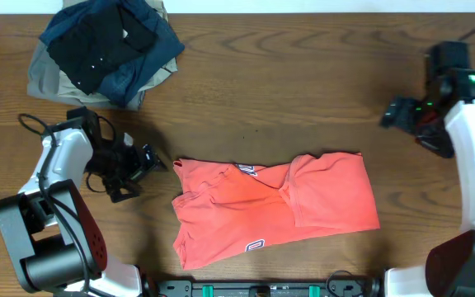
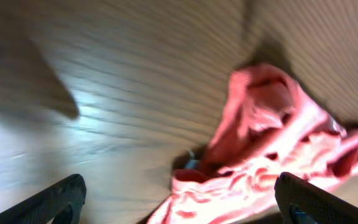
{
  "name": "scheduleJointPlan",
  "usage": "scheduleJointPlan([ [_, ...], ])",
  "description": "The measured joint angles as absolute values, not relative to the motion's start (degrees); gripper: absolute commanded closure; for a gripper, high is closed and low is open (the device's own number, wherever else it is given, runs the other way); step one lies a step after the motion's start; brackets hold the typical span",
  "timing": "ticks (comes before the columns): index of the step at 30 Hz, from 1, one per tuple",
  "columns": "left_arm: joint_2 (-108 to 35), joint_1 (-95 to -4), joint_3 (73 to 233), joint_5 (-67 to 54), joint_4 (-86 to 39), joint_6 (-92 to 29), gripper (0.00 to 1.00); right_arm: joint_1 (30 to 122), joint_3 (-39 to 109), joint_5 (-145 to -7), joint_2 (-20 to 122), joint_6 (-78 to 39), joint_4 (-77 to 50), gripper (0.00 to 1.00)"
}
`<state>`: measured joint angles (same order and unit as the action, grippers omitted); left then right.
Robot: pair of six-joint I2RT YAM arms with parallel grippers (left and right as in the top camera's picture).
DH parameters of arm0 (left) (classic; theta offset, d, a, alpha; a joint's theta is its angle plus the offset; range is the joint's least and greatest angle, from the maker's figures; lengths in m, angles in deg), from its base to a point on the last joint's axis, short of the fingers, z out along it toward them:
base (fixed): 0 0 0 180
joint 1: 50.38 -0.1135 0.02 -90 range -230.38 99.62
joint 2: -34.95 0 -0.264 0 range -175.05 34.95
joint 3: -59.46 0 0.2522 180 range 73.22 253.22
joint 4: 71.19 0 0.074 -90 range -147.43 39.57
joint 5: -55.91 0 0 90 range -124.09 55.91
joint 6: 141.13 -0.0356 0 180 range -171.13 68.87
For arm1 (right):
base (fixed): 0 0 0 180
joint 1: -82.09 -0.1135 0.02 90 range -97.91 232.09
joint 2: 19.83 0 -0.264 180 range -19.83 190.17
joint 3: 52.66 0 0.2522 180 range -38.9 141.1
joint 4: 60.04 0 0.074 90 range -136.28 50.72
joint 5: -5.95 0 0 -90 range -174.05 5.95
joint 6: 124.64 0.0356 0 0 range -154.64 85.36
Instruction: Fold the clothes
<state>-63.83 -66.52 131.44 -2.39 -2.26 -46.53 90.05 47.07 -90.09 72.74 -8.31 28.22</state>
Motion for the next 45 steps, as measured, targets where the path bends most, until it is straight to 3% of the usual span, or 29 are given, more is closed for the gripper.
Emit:
scheduleJointPlan([
  [4,-63.8,-63.8,127.0,2.2,-5.1,-48.7,0.02,94.0,47.1,-91.0,72.7,-8.3,28.7,0.01],
  [18,-61.4,-55.6,116.4,13.8,-15.2,-48.1,0.01,95.0,47.1,-91.4,72.7,-8.4,29.6,0.01],
  [21,-61.3,-53.6,115.5,15.3,-17.9,-45.8,0.23,95.0,47.1,-91.4,72.7,-8.4,29.6,0.01],
  [25,-62.0,-51.6,114.3,13.6,-22.9,-42.5,0.73,95.0,47.1,-91.4,72.7,-8.4,29.6,0.01],
  [27,-62.4,-51.4,113.8,12.4,-24.1,-40.7,0.92,95.0,47.1,-91.4,72.7,-8.4,29.6,0.01],
  [34,-62.5,-51.3,114.2,8.9,-23.5,-36.3,0.94,95.0,47.1,-91.4,72.7,-8.4,29.6,0.01],
  [45,-62.7,-52.9,132.3,-13.1,-3.4,-33.7,0.94,95.0,47.1,-91.4,72.7,-8.3,29.6,0.01],
])
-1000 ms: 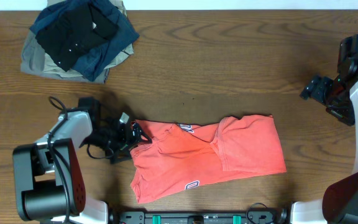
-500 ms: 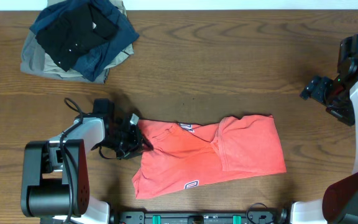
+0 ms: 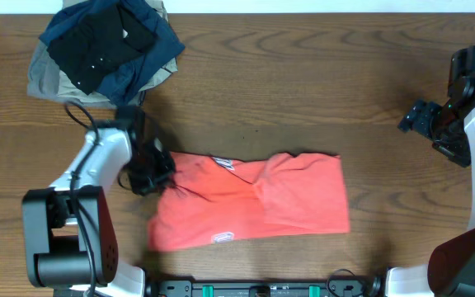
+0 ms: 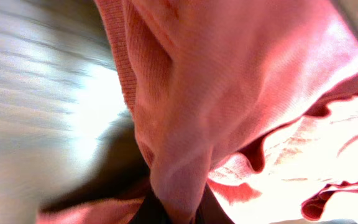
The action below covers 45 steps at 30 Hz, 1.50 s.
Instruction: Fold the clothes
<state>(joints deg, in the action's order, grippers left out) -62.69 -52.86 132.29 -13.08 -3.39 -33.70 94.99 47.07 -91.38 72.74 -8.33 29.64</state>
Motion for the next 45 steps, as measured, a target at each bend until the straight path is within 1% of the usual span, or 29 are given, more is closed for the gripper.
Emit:
scheduleJointPlan([
  [6,-62.7,-55.4,144.7,-19.5,5.8,-33.6,0.94,95.0,47.1,-91.4,72.7,-8.4,29.7,0.01],
  [12,-62.7,-52.7,153.5,-21.0,12.6,-33.6,0.94,95.0,47.1,-91.4,72.7,-8.4,29.6,0.01],
  [23,-62.7,-35.9,155.0,-18.0,12.5,-33.3,0.94,95.0,47.1,-91.4,72.7,-8.4,29.6,0.01],
  [33,-62.2,-22.6,155.0,-20.7,11.2,-28.0,0.94,95.0,47.1,-91.4,72.7,-8.4,29.7,0.01],
  [40,-61.9,-13.3,155.0,-21.0,2.9,-23.5,0.94,95.0,47.1,-91.4,72.7,-8.4,29.6,0.01],
  [45,-61.9,-9.7,155.0,-21.0,-0.3,-21.2,0.94,95.0,47.1,-91.4,72.7,-8.4,29.6,0.01],
])
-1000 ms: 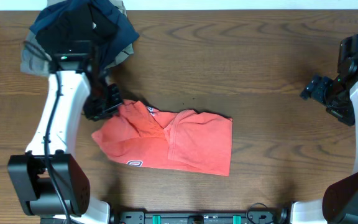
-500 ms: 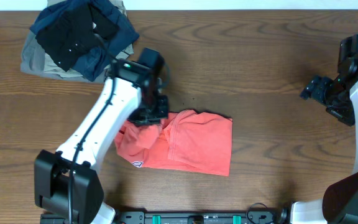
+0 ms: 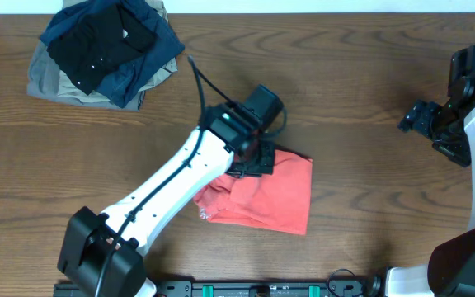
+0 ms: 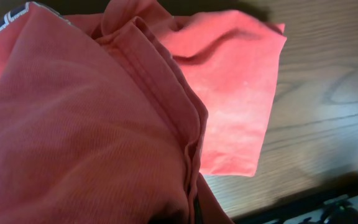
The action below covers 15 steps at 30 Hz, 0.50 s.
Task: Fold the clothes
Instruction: 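Carry the folded shirt rightward with the left gripper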
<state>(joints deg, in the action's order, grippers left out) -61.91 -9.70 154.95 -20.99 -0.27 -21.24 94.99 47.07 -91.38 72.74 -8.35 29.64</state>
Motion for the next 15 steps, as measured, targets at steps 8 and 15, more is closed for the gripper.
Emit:
scheduleJointPlan([
  [8,-61.9,-9.2,155.0,-21.0,-0.8,-20.2,0.94,95.0,47.1,-91.4,72.7,-8.4,29.6,0.01],
  [15,-61.9,-8.1,157.8,-21.1,0.4,-19.8,0.94,95.0,47.1,-91.4,72.7,-8.4,29.7,0.01],
])
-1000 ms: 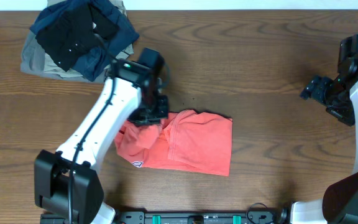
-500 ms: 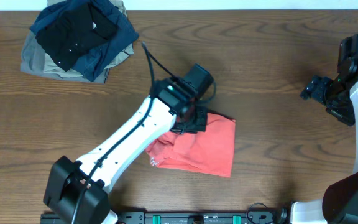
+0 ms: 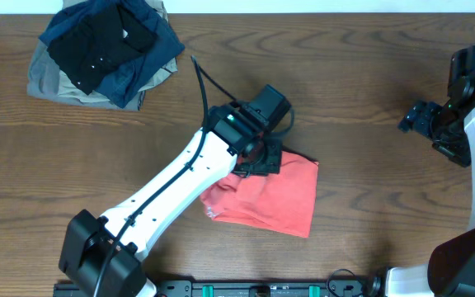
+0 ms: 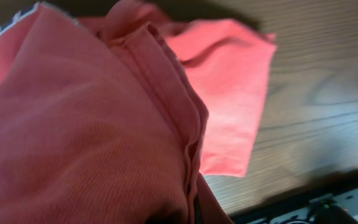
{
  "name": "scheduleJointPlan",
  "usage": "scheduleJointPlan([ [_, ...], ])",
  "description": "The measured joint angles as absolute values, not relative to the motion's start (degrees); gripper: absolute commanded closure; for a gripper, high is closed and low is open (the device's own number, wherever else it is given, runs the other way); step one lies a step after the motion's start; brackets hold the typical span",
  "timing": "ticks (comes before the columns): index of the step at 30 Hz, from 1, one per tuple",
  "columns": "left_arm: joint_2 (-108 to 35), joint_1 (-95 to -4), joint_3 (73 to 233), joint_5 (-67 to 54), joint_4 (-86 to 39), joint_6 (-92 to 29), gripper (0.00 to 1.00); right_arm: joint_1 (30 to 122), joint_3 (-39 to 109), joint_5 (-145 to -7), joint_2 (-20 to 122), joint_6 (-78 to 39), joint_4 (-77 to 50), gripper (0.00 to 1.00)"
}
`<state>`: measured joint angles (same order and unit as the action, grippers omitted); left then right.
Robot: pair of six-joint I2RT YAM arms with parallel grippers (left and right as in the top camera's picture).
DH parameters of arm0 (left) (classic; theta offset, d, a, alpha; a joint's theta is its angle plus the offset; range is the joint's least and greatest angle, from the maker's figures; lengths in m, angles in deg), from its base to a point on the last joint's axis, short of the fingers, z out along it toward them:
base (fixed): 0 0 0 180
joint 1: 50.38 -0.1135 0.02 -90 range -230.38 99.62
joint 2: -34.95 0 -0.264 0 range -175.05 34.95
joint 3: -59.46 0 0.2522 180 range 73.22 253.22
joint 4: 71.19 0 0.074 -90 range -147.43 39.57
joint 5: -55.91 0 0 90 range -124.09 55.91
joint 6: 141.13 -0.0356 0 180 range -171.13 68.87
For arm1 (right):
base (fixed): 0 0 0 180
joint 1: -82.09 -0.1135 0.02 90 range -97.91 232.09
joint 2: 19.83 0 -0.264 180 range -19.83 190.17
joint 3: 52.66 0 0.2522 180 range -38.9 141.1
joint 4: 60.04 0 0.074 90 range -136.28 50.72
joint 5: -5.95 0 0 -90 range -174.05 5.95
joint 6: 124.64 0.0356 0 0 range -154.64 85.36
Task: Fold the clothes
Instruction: 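Carry the folded shirt rightward with the left gripper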
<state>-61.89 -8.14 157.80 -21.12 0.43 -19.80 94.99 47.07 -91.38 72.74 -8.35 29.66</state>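
Observation:
A coral-red T-shirt [image 3: 275, 198] lies folded over near the middle of the wooden table. My left arm reaches across from the lower left, and my left gripper [image 3: 262, 158] is shut on the shirt's upper edge, holding cloth doubled over the rest. In the left wrist view the red cloth [image 4: 104, 124] fills the frame, with a seam running down to the hidden fingers. My right gripper [image 3: 408, 121] hangs at the far right of the table, away from the shirt; its jaws cannot be read.
A pile of dark blue, black and grey clothes [image 3: 101, 45] sits at the back left corner. The table's front edge with a black rail [image 3: 262, 289] runs just below the shirt. The right arm's white body stands along the right edge.
My left gripper has shifted slightly right and toward the back with the shirt's edge in it, and the shirt's right side has spread a little farther right. The right arm is unmoved.
First the shirt lay spread wide at the front centre, my left gripper open left of it. Then the gripper was shut on its left edge. Later that edge was carried over to the right, the shirt halved in width, and it remains held there.

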Motion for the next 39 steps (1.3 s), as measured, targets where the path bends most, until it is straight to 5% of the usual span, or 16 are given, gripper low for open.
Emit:
scheduleJointPlan([
  [21,-70.4,5.2,158.4,-28.5,-10.9,-16.1,0.85,95.0,47.1,-91.4,72.7,-8.4,29.6,0.01],
  [23,-70.8,6.6,158.4,-28.5,-11.9,-15.9,0.73,95.0,47.1,-91.4,72.7,-8.4,29.6,0.01],
  [26,-70.8,8.7,158.5,-28.4,-12.8,-15.5,0.16,95.0,47.1,-91.4,72.7,-8.4,29.6,0.01],
  [27,-70.8,9.5,158.5,-28.3,-12.9,-15.4,0.04,95.0,47.1,-91.4,72.7,-8.4,29.7,0.01],
  [39,-69.4,11.6,162.1,-24.0,-7.0,-21.1,0.02,95.0,47.1,-91.4,72.7,-8.4,29.7,0.01],
])
